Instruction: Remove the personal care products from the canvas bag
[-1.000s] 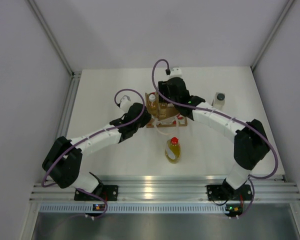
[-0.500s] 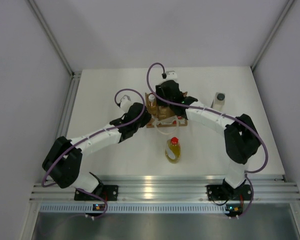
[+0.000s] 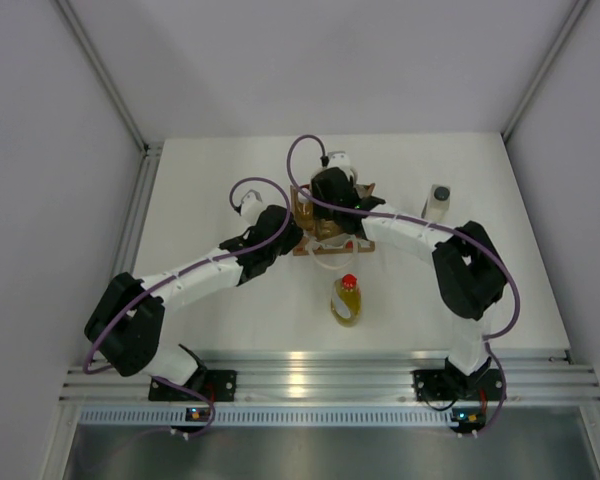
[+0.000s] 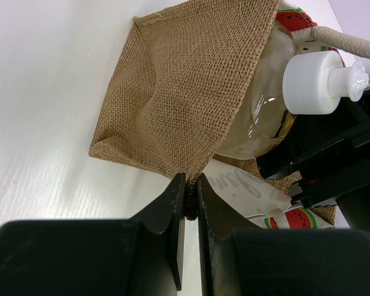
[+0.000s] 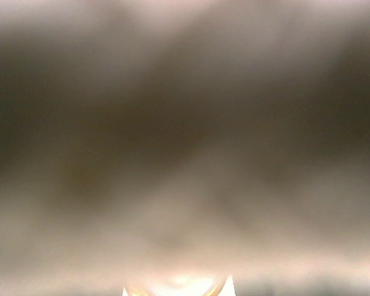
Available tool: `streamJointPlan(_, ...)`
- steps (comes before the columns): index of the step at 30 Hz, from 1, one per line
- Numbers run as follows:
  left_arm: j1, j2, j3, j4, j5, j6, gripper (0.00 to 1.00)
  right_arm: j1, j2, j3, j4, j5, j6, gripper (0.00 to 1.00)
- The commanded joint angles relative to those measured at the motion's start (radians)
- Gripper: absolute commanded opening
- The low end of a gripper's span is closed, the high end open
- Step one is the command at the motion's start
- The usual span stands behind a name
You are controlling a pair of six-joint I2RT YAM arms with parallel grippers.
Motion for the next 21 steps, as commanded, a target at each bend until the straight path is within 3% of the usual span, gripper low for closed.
streamJointPlan(1, -0.013, 0.017, -0.009, -0.114, 0.019, 0.021, 0.0, 0.021, -0.031, 0.048, -0.041, 0.021, 0.004, 0.18)
streamJointPlan(3, -0.013, 0.017, -0.009, -0.114, 0.02, 0.021, 0.0, 0.021, -0.058, 0.057, -0.041, 0.029, -0.01, 0.12)
streamJointPlan(4, -0.013, 0.018, -0.007, -0.114, 0.02, 0.019, 0.0, 0.023, -0.069, 0.06, -0.041, 0.039, -0.014, 0.0)
streamJointPlan(21, -0.013, 0.021, -0.006, -0.114, 0.027, 0.019, 0.0, 0.02, -0.36, 0.077, -0.068, 0.041, -0.111, 0.0)
